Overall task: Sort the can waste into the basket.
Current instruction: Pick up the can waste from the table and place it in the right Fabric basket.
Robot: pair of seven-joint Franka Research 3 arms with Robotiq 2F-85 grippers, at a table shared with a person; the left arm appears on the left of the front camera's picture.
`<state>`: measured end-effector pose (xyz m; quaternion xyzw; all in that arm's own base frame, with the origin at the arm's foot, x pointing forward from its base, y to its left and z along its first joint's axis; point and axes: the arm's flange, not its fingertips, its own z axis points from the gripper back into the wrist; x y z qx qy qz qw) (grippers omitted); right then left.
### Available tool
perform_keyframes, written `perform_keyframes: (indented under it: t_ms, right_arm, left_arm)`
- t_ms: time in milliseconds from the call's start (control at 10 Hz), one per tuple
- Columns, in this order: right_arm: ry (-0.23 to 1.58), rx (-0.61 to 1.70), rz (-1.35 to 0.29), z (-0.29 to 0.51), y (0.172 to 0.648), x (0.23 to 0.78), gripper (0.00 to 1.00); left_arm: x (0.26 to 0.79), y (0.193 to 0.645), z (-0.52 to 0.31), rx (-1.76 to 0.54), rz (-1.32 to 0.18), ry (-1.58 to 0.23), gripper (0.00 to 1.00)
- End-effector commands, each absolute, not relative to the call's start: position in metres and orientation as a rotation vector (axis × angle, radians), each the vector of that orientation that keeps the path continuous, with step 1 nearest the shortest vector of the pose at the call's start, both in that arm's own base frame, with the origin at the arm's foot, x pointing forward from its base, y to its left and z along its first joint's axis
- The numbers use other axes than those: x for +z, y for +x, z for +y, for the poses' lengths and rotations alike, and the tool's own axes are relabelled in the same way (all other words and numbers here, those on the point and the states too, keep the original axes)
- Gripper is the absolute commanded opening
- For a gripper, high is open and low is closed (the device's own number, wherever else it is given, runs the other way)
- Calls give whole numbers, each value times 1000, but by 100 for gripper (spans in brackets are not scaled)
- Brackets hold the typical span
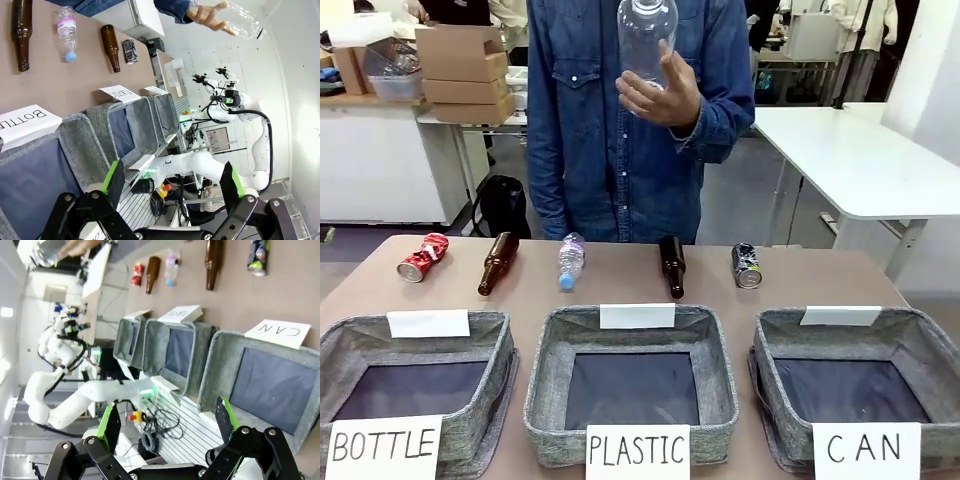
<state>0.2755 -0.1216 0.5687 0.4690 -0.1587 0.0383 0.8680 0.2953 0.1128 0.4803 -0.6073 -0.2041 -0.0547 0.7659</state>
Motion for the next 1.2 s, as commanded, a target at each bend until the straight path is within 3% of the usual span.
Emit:
perform_keyframes:
  t_ms: [0,300,500,900,1100]
  right_arm:
    - [909,105,-421,-115,277,567,100]
    - [836,150,-484,-80,328,567,100]
    - [784,135,-402,-66,356,558,100]
    - [930,86,-445,-123,285,564,100]
    - [909,20,-458,-127,288,562,100]
  left_arm:
    - [482,295,114,-141,-458,-1326,100]
    - [482,295,114,-141,-458,-1326,100]
    - [482,295,114,-141,-458,-1326,100]
    - [482,295,114,-141,-458,-1326,100]
    - [482,295,114,-141,-458,-1326,100]
